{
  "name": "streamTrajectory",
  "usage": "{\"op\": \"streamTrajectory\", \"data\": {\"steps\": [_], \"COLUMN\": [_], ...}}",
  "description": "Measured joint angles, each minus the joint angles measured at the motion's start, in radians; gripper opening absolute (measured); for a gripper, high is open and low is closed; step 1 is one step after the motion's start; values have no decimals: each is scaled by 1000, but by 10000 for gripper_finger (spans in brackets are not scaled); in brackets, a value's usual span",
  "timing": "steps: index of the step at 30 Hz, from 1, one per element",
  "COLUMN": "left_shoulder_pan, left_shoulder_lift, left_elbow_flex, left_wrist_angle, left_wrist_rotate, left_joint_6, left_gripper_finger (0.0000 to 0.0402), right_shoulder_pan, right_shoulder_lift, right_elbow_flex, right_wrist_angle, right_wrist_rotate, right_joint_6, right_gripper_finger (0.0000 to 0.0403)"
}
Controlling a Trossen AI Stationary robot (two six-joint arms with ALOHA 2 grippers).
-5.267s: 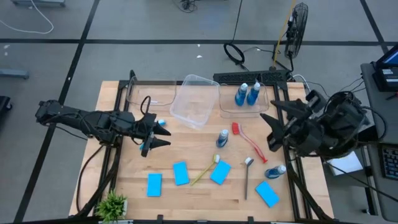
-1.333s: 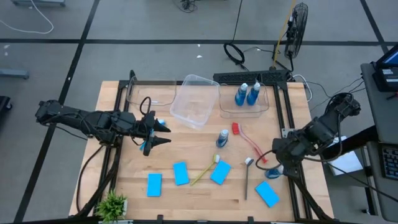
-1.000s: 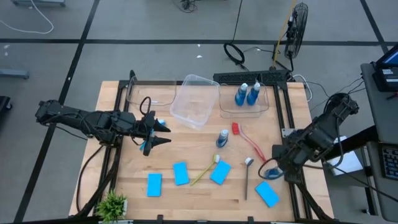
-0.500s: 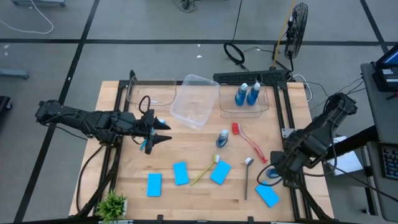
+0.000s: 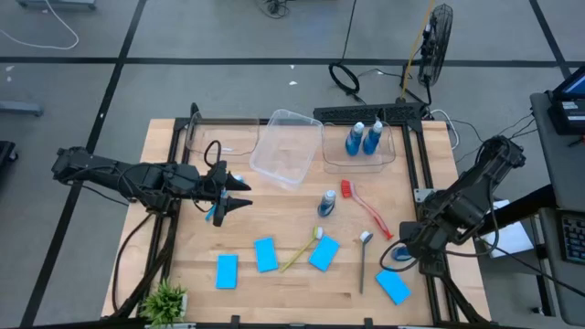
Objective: Pick & Place Kitchen Sink Supplies
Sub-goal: Put the blue soap dispenser into the right transparent bin
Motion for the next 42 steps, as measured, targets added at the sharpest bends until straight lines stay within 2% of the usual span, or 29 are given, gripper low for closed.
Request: {"op": "streamTrajectory", "data": {"steps": [8,15,33,37,42], "left_shoulder_pan": [0,0,0,0,0], "left_shoulder_lift": [0,0,0,0,0], "left_elbow_flex": [0,0,0,0,0], "left_wrist_angle": [0,0,-1,0,-1], "left_wrist_rotate": [0,0,0,0,0], "left_joint_6": [-3,13,19,22,21], "left_gripper_finger": [214,214,214,214,214], "right_shoulder_pan": [0,0,-1,-1,-1], "right_shoulder_lift": [-59,-117,-127,-127,-127], "right_elbow_flex": [0,0,0,0,0], "right_wrist_angle": [-9,-104,-132,-119,-93], "right_wrist_rotate": [25,29,26,26,27], "right_joint_6": [80,197,130,114,114], "right_gripper_finger": [96,84,44,56,107]}}
